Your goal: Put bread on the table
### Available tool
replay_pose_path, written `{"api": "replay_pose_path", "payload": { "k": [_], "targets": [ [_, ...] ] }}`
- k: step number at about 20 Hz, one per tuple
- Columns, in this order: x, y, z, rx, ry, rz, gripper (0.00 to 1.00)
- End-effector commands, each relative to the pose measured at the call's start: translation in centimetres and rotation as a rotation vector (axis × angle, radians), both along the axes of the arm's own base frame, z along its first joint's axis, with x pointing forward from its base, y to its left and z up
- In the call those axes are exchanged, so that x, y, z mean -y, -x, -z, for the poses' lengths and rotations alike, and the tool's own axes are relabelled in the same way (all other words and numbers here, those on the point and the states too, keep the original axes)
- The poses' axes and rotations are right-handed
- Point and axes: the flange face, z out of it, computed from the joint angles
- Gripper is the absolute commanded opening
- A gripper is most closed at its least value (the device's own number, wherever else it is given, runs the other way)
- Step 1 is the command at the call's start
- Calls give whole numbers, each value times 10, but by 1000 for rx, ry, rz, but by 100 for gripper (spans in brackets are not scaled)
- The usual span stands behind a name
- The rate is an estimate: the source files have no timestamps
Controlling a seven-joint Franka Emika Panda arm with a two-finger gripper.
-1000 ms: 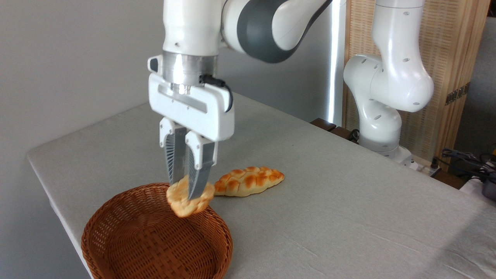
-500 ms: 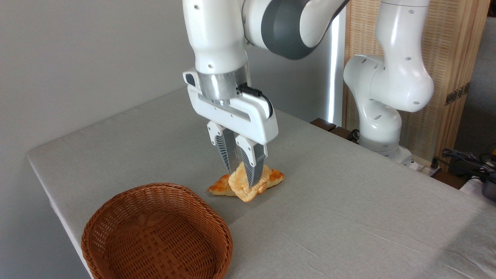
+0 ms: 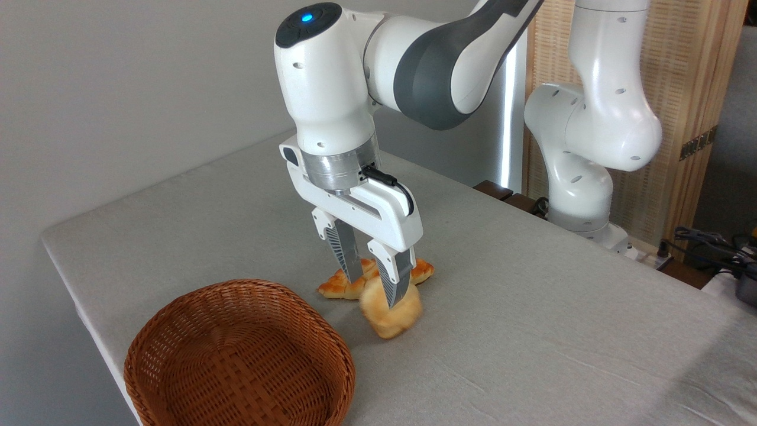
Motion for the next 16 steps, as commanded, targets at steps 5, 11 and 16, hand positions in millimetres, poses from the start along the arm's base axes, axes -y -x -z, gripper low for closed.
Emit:
{"api": "replay_pose_path", "payload": {
  "k": [5, 11, 16],
  "targets": [
    [17, -23, -85, 185, 52, 34, 100],
    [20, -40, -107, 278, 45, 38, 100],
    [20, -43, -101, 261, 41, 43, 100]
  ]
}}
